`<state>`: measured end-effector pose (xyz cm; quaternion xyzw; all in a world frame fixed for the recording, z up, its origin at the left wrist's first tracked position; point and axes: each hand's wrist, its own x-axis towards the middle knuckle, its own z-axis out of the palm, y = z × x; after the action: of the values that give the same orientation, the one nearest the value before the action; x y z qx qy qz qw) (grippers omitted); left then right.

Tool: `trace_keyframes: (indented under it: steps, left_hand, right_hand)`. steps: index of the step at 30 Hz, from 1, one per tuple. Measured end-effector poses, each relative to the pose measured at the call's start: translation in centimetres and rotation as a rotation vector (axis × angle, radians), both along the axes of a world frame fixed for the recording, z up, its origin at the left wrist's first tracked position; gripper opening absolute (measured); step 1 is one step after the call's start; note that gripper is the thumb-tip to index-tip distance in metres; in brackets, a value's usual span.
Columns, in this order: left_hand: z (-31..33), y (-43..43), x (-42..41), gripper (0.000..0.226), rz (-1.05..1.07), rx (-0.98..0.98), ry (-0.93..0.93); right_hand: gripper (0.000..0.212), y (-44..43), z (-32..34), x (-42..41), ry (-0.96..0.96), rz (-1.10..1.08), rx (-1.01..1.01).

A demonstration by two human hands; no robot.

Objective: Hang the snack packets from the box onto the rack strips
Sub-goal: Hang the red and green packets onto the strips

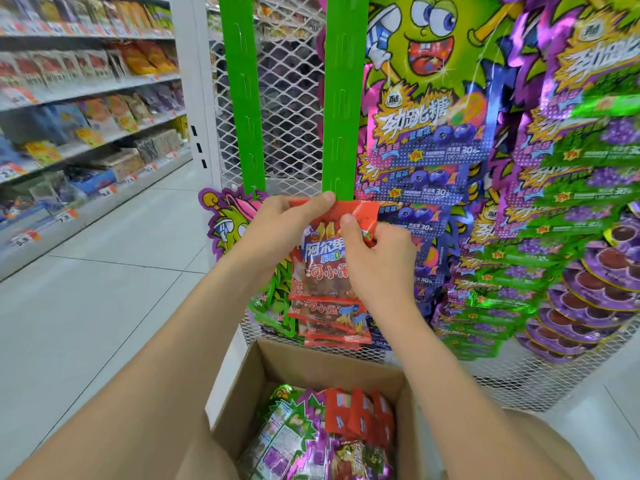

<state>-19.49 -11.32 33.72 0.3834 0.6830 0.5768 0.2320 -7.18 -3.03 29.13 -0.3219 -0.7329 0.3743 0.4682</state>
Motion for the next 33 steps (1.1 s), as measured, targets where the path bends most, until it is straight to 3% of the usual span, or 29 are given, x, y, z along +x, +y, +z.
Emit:
trace_keyframes:
  steps: [6,15,17,20,22,33]
  left_hand:
    - [-0.1,-0.3,0.1,0.046,-0.030,-0.035,0.050]
    - [-1.9,-0.2,-0.8,0.079,-0.037,0.011,0.208]
    - [-2.2,-0.5,-0.7,0.071,-0.035,0.013,0.254]
    - [-2.5,-1.0,-0.4,0.033,-0.059,0.030,0.309]
    - [-2.9,-1.4,-0.4,0.018,-0.065,0.055,0.309]
    - [-3.2,-1.4,-0.9,0.011,-0.004,0.029,0.283]
  right_hand:
    - [0.062,-0.9,-0.6,0.4,0.014,-0.040,-0.001]
    - [0.059,-0.4,-2.2,0.8,-0.180,-0.106,0.127]
    - [0.060,-0.2,-2.5,0.9,-0.215,-0.117,0.147]
    - [0.060,-0.2,-2.6,0.8,-0.235,-0.122,0.174]
    - [0.058,-0.4,-2.7,0.6,-0.268,-0.133,0.181]
    - [0.051,-1.0,-2.6,1.0,-0.248,-0.124,0.041]
